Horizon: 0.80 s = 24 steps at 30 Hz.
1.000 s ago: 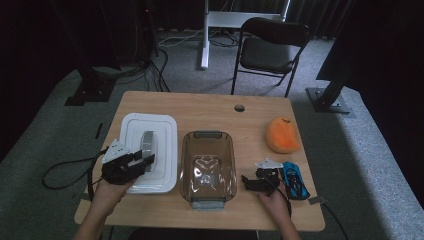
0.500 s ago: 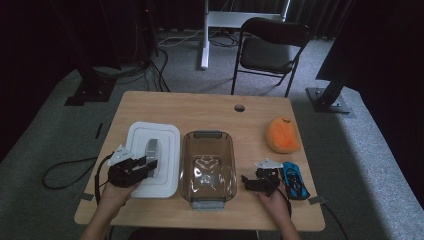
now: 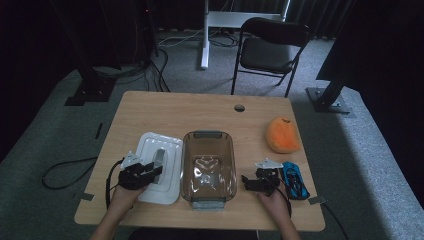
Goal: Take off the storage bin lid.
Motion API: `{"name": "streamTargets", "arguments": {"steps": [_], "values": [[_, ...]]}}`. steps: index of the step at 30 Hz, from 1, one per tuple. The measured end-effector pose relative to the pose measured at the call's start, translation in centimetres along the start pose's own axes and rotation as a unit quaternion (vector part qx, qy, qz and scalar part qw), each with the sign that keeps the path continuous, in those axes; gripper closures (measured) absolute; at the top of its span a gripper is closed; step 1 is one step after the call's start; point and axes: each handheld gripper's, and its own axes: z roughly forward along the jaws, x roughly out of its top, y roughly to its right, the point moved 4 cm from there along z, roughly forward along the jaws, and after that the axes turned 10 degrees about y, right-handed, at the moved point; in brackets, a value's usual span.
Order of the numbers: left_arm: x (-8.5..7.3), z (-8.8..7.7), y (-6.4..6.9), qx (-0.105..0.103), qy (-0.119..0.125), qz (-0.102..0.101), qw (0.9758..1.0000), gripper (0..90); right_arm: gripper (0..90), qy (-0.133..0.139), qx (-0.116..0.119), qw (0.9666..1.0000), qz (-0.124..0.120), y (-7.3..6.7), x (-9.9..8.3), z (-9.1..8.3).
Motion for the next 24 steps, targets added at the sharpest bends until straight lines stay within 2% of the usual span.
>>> {"name": "streamTargets", "arguments": {"steps": [15,19,24], "values": [[-1.9,1.8,-1.8,0.017,-0.026,-0.036,0.9989,62.1,11.9,0.0,0.0,1.0,0.0,0.0,0.0,0.0],[-2.2,2.0,-2.1,0.023,-0.028,-0.035,0.9987,61.3,11.8,0.0,0.0,1.0,0.0,0.0,0.0,0.0],[-2.1,1.9,-2.2,0.034,-0.034,-0.013,0.9987,57.2,11.8,0.0,0.0,1.0,0.0,0.0,0.0,0.0]]}}
